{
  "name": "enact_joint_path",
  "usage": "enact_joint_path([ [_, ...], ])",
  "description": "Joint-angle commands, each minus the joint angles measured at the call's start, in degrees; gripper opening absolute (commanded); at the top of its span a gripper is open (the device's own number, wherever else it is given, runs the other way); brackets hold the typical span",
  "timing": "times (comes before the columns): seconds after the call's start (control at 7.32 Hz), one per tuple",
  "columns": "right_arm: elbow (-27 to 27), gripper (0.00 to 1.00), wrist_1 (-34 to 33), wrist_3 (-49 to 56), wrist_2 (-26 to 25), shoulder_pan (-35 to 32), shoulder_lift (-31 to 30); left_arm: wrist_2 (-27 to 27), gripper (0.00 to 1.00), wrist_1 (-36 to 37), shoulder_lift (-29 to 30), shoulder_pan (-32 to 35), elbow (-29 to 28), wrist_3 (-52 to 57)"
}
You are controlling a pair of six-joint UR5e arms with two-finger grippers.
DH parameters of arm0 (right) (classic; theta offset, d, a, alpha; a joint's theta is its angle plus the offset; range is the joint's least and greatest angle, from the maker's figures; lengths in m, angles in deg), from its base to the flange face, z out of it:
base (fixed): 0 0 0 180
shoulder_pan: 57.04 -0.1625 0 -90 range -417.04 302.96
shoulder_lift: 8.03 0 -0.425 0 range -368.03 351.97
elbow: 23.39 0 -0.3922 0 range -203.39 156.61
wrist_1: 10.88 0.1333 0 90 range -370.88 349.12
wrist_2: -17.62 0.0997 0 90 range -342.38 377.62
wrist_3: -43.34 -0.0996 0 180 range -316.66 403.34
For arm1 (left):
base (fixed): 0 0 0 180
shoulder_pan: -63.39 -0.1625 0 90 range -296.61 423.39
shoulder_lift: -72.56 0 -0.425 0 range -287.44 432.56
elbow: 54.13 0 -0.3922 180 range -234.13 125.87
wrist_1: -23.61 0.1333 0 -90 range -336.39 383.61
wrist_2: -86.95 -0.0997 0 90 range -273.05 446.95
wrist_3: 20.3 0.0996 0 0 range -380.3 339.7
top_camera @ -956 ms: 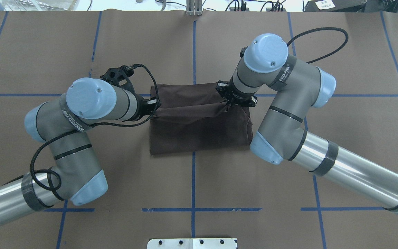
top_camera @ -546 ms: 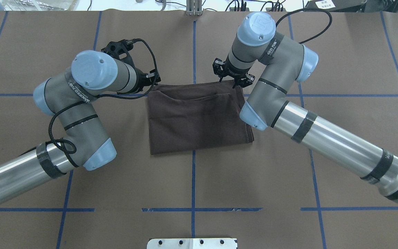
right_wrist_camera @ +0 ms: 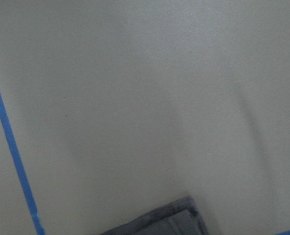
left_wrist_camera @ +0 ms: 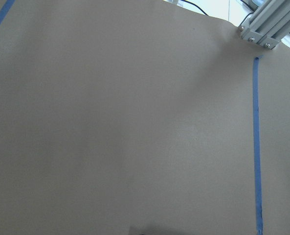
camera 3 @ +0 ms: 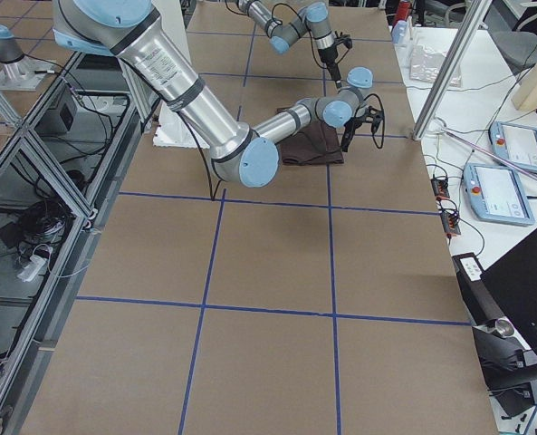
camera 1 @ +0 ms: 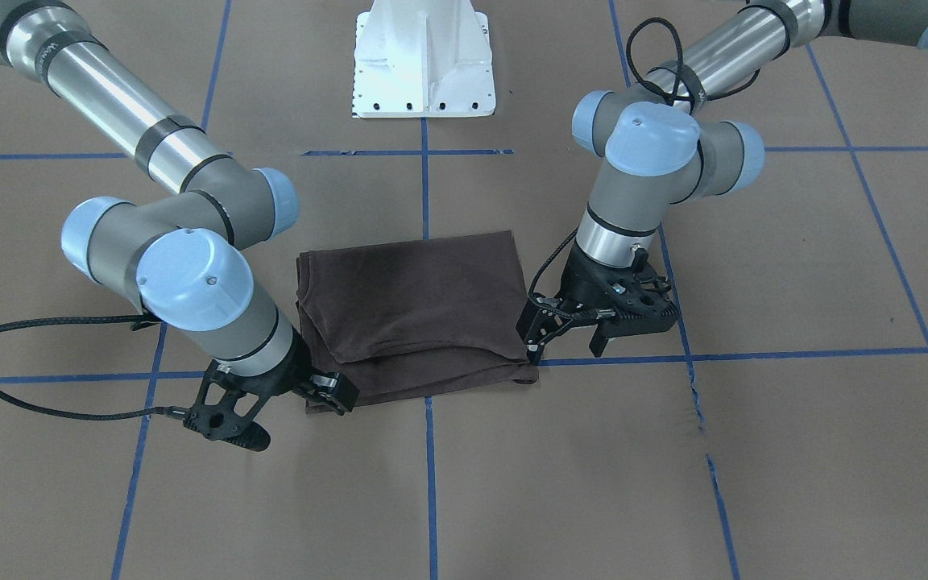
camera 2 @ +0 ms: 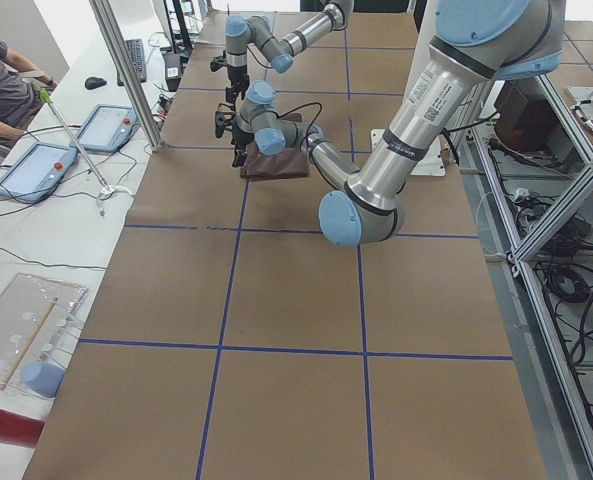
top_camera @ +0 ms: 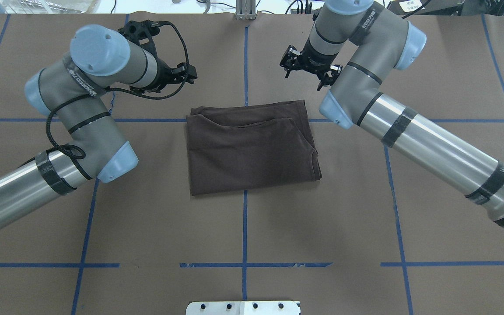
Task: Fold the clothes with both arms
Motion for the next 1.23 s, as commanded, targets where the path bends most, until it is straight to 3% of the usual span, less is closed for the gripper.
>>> enact_joint_path([
  [0.0, 10.5, 1.0, -4.6, 16.6, 6.3, -9.3, -11.5, 8.2, 1.0, 0.4, -7.4, 9.5, 4.7, 16.0],
  [0.14, 15.7, 1.0, -5.1, 27.7, 8.6, -14.3, -19.4, 11.5, 1.0, 0.5, -13.0, 15.2, 7.7, 26.0],
  [0.27, 16.3, 1.0, -5.2, 36.5, 12.3, -20.5, -23.6, 13.3, 1.0, 0.5, -19.0, 20.5, 10.9, 34.4],
  [0.55, 16.5, 1.0, -4.9, 50.9, 14.6, -29.7, -33.3, 14.9, 1.0, -0.4, -23.2, 25.6, 13.1, 37.4],
  [0.82, 16.6, 1.0, 1.7, 50.9, 13.6, -30.3, -38.6, 11.7, 1.0, -0.7, -22.5, 25.6, 11.6, 37.9],
  [1.09, 17.1, 1.0, 1.6, 54.9, 10.9, -31.7, -40.3, 12.8, 1.0, 0.0, -25.8, 26.3, 12.3, 43.1],
])
